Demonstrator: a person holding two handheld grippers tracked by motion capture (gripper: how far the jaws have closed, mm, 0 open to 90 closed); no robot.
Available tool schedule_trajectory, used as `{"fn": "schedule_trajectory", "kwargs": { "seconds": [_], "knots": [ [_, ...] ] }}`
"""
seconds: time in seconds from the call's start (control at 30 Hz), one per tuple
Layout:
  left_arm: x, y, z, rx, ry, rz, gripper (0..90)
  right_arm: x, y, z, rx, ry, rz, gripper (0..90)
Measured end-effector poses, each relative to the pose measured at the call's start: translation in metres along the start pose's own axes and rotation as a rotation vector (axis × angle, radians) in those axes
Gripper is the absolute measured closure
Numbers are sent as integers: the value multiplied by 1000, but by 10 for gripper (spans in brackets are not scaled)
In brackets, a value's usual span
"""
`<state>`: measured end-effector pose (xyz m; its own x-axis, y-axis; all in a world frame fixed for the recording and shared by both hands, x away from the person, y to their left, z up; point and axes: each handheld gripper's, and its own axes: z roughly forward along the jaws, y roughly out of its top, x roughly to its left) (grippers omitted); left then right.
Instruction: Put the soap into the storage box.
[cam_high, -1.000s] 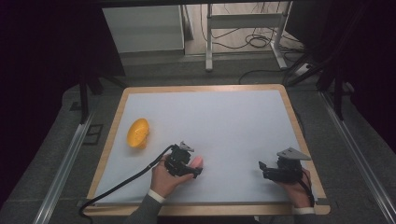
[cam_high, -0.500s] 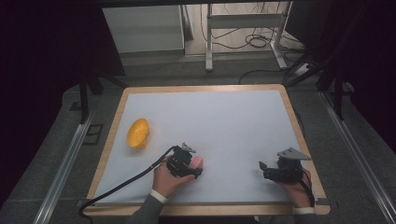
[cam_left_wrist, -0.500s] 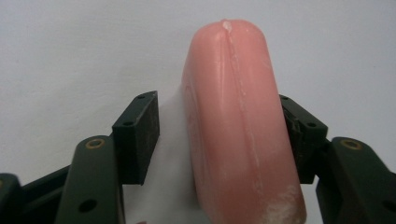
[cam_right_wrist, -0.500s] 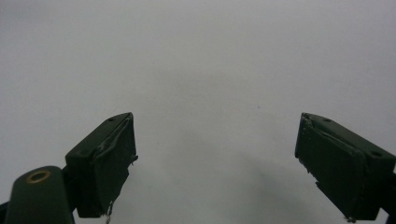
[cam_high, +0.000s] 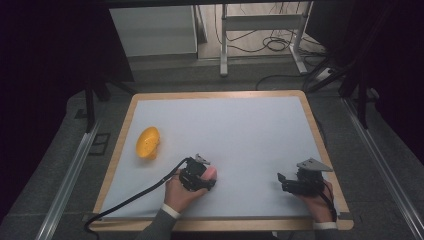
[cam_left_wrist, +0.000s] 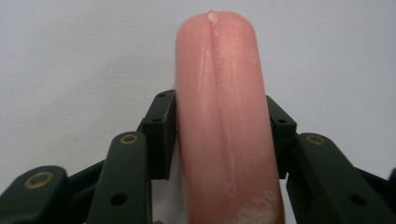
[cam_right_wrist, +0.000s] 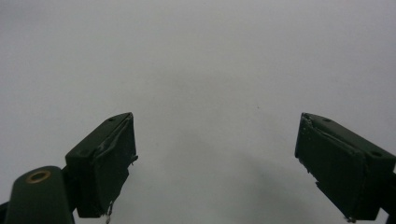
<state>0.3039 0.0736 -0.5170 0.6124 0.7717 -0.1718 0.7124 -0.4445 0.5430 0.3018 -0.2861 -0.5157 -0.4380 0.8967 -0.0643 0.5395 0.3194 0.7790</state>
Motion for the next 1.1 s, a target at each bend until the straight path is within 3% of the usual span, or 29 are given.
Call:
{"fn": "schedule_trajectory", "kwargs": {
  "seconds": [0.73,1.1],
  "knots": [
    [3,1,-11,-25,2,19,596,0,1,-1,-9,-2,0,121],
    [10,5,-28,-75,21,23,596,-2,1,-3,-16,0,7,121]
  ]
}}
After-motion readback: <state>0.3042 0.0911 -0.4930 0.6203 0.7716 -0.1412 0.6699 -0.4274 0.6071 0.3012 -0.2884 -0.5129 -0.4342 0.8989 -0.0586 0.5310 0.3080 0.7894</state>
